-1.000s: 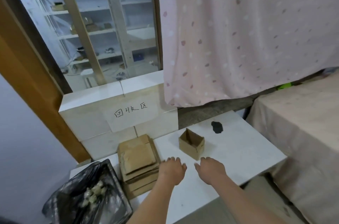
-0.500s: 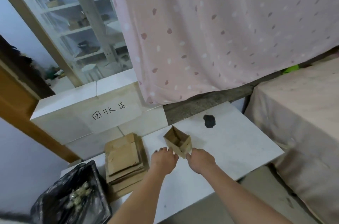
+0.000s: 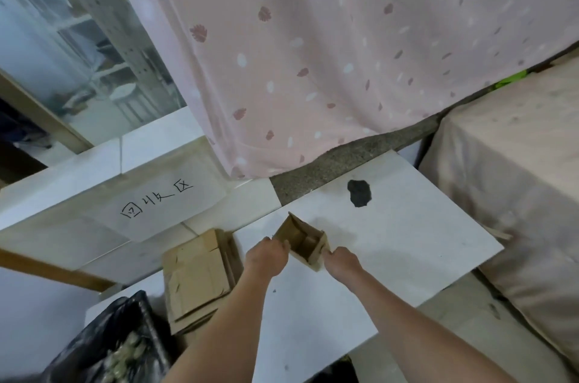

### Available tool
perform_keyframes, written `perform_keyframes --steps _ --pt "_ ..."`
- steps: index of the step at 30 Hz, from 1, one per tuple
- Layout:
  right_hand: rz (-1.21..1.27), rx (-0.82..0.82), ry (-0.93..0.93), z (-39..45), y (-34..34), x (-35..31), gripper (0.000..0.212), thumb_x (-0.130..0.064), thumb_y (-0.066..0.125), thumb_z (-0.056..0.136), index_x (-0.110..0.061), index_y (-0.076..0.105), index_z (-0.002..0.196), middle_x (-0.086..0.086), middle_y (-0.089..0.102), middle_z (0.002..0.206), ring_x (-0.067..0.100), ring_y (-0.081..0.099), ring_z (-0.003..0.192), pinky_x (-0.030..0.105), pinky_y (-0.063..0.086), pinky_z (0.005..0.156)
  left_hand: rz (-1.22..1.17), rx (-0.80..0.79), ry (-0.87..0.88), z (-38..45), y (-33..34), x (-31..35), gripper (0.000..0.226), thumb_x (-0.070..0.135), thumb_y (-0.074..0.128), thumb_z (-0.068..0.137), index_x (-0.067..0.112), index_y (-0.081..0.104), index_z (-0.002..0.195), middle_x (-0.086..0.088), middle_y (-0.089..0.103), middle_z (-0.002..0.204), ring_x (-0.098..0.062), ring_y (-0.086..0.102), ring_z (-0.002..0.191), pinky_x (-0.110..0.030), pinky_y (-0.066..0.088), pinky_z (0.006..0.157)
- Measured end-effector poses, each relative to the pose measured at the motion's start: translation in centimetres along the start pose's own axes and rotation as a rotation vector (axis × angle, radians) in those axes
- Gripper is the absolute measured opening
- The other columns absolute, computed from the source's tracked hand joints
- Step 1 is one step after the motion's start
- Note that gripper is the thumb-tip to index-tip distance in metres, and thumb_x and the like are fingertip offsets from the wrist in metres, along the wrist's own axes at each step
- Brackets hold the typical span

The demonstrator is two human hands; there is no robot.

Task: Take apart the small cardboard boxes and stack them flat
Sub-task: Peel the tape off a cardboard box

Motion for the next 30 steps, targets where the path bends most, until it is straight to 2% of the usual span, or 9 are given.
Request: perform_keyframes --steps 4,8,11,14,17,20,22,24,30 --pt "0.611 -0.087 0.252 2.3 1.2 -0.8 0.044 -0.046 0.045 0.100 -0.007 0.054 0.118 0.014 0.061 0.106 0.031 0.063 0.093 0.038 0.054 0.082 -0.155 0.002 -0.066 4.4 -0.8 -1.2 0.039 0.018 0.028 0.107 0.003 0.041 0.141 -0.019 0.052 0.131 -0.035 0.055 0.117 -0.043 0.049 0.097" --pt "0.802 -0.092 0.377 4.5 2.0 -1.2 0.034 -0.047 0.054 0.095 -0.013 0.056 0.101 0.015 0.059 0.102 0.034 0.066 0.090 0.040 0.057 0.083 -0.282 -0.041 -0.062 9.0 -0.5 -1.8 0.042 0.002 0.031 0.103 -0.001 0.031 0.145 -0.020 0.049 0.133 -0.035 0.056 0.118 -0.039 0.047 0.096" --pt "0.738 -0.067 0.412 6.4 2.9 -1.0 0.044 -0.051 0.062 0.091 -0.012 0.051 0.107 0.012 0.056 0.105 0.034 0.066 0.096 0.040 0.059 0.084 -0.310 -0.100 -0.055 11.8 0.1 -1.9 0.045 0.007 0.032 0.105 0.004 0.029 0.150 -0.024 0.041 0.146 -0.038 0.047 0.130 -0.042 0.041 0.104" --pt "0.681 -0.063 0.397 8.3 3.7 -1.0 0.051 -0.047 0.068 0.089 -0.006 0.050 0.115 0.009 0.057 0.102 0.032 0.066 0.098 0.038 0.059 0.083 -0.270 -0.241 -0.023 13.3 1.6 -1.9 0.048 0.034 0.033 0.108 0.014 0.037 0.152 -0.016 0.037 0.155 -0.037 0.040 0.139 -0.041 0.032 0.113" --pt "0.581 -0.016 0.378 9.4 4.2 -1.1 0.042 -0.036 0.068 0.090 -0.001 0.056 0.111 0.011 0.064 0.103 0.029 0.067 0.095 0.041 0.059 0.085 -0.425 -0.367 -0.055 13.7 3.3 -1.9 0.063 0.063 0.038 0.099 0.009 0.063 0.122 -0.012 0.063 0.119 -0.028 0.059 0.109 -0.036 0.046 0.094" --pt "0.398 0.090 0.366 10.0 3.9 -1.3 0.028 -0.019 0.060 0.090 0.002 0.057 0.108 0.016 0.064 0.099 0.030 0.065 0.088 0.048 0.058 0.086 -0.393 -0.359 -0.036 13.3 4.5 -1.3 0.053 0.052 0.044 0.102 0.003 0.061 0.107 -0.013 0.064 0.101 -0.029 0.062 0.097 -0.032 0.044 0.075" --pt "0.288 0.127 0.360 10.1 3.2 -1.6 0.024 -0.014 0.053 0.090 0.001 0.053 0.109 0.017 0.060 0.105 0.033 0.064 0.094 0.047 0.059 0.084 -0.396 -0.303 -0.025 13.0 4.9 -1.0 0.045 0.038 0.039 0.106 -0.002 0.060 0.111 -0.019 0.065 0.111 -0.034 0.062 0.105 -0.036 0.046 0.082" --pt "0.152 0.150 0.338 10.0 2.5 -1.8 0.024 -0.010 0.048 0.090 -0.001 0.051 0.112 0.015 0.057 0.110 0.031 0.061 0.096 0.035 0.055 0.075 -0.424 -0.267 -0.044 12.4 5.1 -0.7 0.042 0.030 0.034 0.108 -0.004 0.060 0.111 -0.021 0.065 0.116 -0.036 0.061 0.108 -0.038 0.047 0.087" --pt "-0.131 0.208 0.200 9.6 -0.4 -1.9 0.016 -0.004 0.045 0.089 -0.007 0.049 0.104 0.010 0.052 0.101 0.027 0.054 0.086 0.028 0.044 0.058 -0.492 -0.264 -0.049 10.1 5.7 1.0 0.040 0.018 0.028 0.107 -0.004 0.060 0.115 -0.020 0.065 0.119 -0.036 0.061 0.111 -0.040 0.049 0.093"
Point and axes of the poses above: each hand's wrist, its own z-axis towards the middle knuckle, its own y-axis out of the palm, x = y × z, the point moved 3 cm from there along z, towards the middle knuckle
